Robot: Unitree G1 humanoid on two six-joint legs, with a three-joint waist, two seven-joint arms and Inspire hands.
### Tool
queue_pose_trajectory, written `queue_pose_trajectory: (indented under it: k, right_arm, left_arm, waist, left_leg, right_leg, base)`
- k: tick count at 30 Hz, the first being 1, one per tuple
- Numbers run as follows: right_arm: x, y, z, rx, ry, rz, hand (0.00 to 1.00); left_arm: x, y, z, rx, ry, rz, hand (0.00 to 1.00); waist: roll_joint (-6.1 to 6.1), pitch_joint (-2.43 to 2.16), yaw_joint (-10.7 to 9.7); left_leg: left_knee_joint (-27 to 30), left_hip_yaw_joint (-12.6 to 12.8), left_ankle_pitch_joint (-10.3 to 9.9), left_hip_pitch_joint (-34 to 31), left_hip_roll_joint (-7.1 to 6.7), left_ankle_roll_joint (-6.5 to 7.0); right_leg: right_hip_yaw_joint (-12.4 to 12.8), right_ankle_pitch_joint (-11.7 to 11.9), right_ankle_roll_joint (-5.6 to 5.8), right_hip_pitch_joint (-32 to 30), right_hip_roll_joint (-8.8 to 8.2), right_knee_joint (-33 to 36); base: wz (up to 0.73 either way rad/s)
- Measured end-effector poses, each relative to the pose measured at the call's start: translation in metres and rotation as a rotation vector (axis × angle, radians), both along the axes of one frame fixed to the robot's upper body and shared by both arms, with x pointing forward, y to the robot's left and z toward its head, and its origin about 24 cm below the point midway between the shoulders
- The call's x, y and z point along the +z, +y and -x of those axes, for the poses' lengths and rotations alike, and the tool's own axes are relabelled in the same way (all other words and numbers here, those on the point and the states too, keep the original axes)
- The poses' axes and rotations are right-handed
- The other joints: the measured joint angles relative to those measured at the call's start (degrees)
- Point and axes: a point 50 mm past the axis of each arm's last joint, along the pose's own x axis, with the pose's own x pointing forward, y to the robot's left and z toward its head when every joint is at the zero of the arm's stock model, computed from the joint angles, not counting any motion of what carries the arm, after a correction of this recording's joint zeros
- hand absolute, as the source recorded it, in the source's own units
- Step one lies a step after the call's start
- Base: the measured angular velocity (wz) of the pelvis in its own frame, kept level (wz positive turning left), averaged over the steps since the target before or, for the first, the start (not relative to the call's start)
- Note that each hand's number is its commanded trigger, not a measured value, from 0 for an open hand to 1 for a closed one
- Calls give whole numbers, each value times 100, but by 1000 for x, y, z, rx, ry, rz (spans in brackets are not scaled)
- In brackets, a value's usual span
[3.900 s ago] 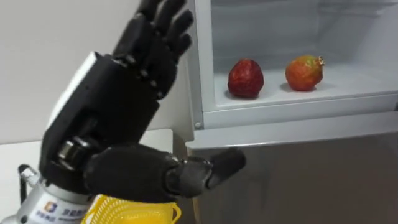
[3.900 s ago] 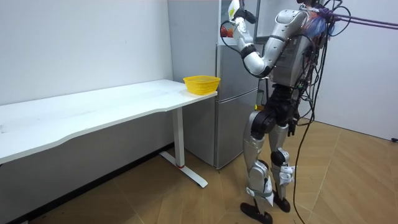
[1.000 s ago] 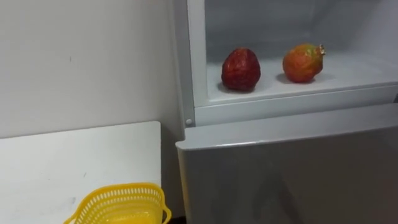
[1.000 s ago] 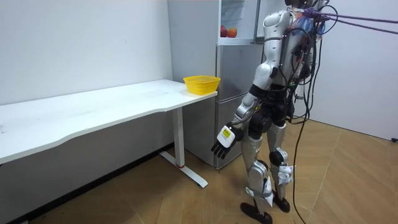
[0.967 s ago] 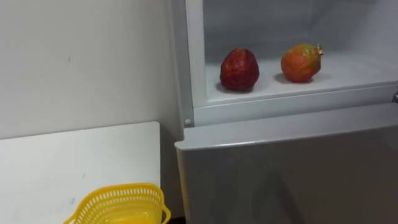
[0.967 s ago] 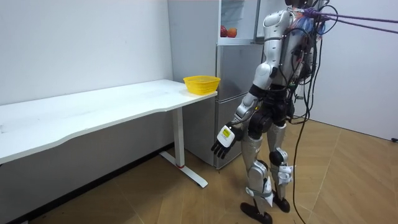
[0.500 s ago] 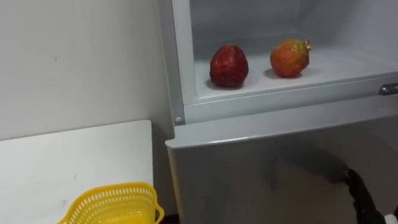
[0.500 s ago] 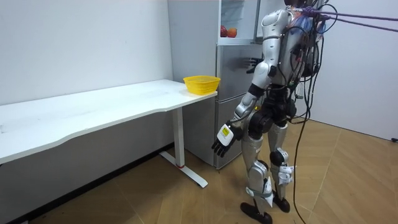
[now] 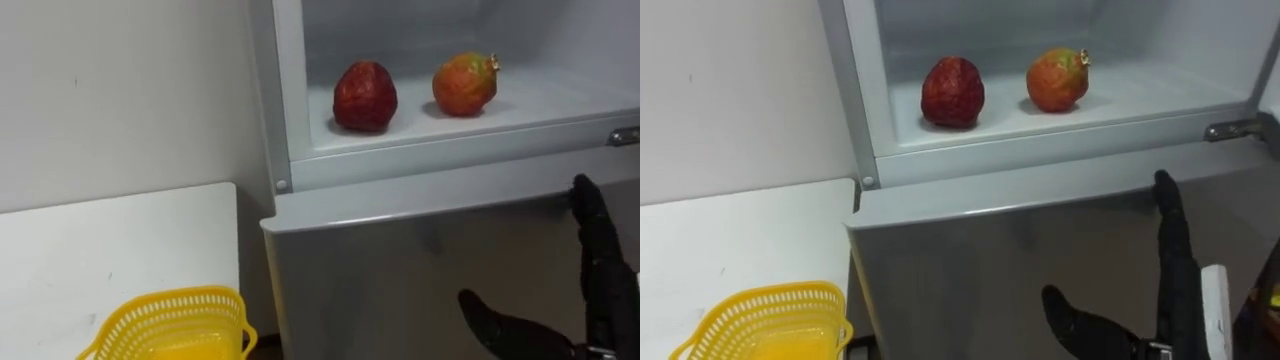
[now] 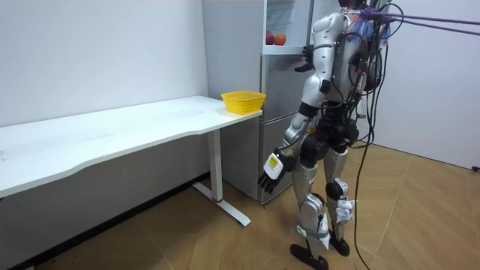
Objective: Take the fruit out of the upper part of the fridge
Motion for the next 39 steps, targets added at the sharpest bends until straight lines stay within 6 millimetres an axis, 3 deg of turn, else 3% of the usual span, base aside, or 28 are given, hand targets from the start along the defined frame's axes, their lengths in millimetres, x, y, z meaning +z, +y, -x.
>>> queue_pose_trajectory:
  k: [7, 11, 19, 24, 32, 39]
  right_arm:
    - [52, 12, -9, 58, -299, 64, 0]
    - [60, 14, -7, 58, -360, 83, 0]
    - [62, 13, -6, 71, -377, 97, 0]
    - [66, 8, -7, 73, -386, 133, 0]
    - [86, -4, -21, 74, -437, 102, 0]
    - [100, -6, -41, 86, -442, 97, 0]
  left_arm:
    - [1, 7, 2, -8, 8, -20, 0]
    - [2, 11, 10, -7, 28, -32, 0]
    - [2, 11, 13, -55, 53, -22, 0]
    - [1, 10, 15, -70, 75, -2, 0]
    - [2, 13, 9, -94, 75, -6, 0]
    - [1, 14, 16, -134, 129, -29, 0]
  waist:
    - [-174, -76, 77]
    - [-248, -96, 86]
    - [-192, -46, 100]
    - [-176, -50, 135]
    - [-288, -9, 224]
    - [-327, -6, 238]
  left_leg:
    - [-24, -113, 8, -2, 16, -16]
    - [3, -166, 11, 39, 8, -20]
    - [0, -168, 13, 74, 13, -24]
    - [-46, -176, 19, 57, 21, -35]
    - [94, -365, 24, 57, 4, -38]
    - [113, -401, 24, 106, 7, -38]
  right_leg:
    - [-170, 2, -2, 58, 6, -6]
    - [-242, 2, -1, 153, 3, -88]
    - [-303, 3, -1, 216, 2, -105]
    - [-388, 10, -13, 218, 1, -92]
    - [-595, 13, -16, 314, -16, -100]
    - [-619, 12, -15, 423, -14, -102]
  base:
    - [11]
    - [8]
    - [0]
    - [0]
    - [11]
    - [3]
